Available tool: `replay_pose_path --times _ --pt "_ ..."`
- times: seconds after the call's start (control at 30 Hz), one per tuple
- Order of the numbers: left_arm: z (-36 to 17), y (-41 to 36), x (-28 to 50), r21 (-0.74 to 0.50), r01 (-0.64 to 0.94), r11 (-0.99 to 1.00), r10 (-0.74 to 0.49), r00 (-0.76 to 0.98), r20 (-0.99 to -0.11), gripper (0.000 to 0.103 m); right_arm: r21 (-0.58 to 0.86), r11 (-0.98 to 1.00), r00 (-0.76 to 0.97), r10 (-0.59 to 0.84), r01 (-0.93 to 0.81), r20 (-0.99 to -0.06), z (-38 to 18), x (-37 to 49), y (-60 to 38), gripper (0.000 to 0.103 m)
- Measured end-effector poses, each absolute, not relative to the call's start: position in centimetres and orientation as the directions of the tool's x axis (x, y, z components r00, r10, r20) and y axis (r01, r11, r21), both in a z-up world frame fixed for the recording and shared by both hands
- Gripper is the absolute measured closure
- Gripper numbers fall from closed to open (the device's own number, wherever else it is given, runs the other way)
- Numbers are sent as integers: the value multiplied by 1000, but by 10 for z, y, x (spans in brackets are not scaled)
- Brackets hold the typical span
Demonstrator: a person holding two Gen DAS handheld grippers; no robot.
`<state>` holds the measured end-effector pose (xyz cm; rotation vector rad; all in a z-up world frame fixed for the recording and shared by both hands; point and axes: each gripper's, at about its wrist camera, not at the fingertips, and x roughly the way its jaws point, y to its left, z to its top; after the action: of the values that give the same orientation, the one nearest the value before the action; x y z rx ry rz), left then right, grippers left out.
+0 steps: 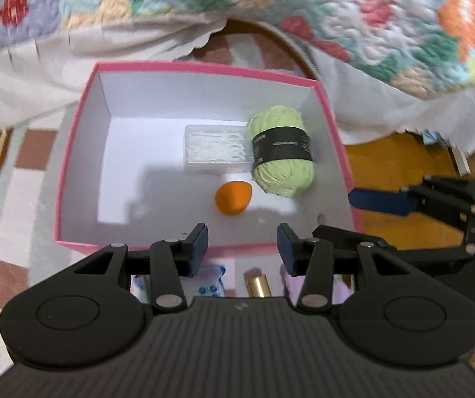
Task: Organize objects
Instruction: 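Raise the left tool out of the box and move toward the purple plush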
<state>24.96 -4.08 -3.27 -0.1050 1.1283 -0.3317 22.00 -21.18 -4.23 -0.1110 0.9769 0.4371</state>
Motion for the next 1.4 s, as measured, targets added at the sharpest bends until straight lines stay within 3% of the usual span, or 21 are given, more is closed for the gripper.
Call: replay_pose_path --times 0.3,0.67,0.83,0.93,1.4 --pt "30 -42 190 -117 361 925 -280 442 -852 53 96 852 468 374 -515 -801 8 168 -203 42" --pt "67 -19 116 -83 362 929 -251 448 -858 44 59 804 486 415 -592 -769 44 91 -205 26" --pt "63 -13 93 -77 347 935 -236 443 -865 38 43 789 487 421 -614 -765 49 66 -211 22" --pt "54 -7 83 -109 323 940 -245 417 -875 32 40 780 482 426 -625 -766 47 54 -213 10" --pt "-5 -8 57 -205 227 952 -280 380 -882 27 31 783 523 444 -622 -727 -20 19 -238 9"
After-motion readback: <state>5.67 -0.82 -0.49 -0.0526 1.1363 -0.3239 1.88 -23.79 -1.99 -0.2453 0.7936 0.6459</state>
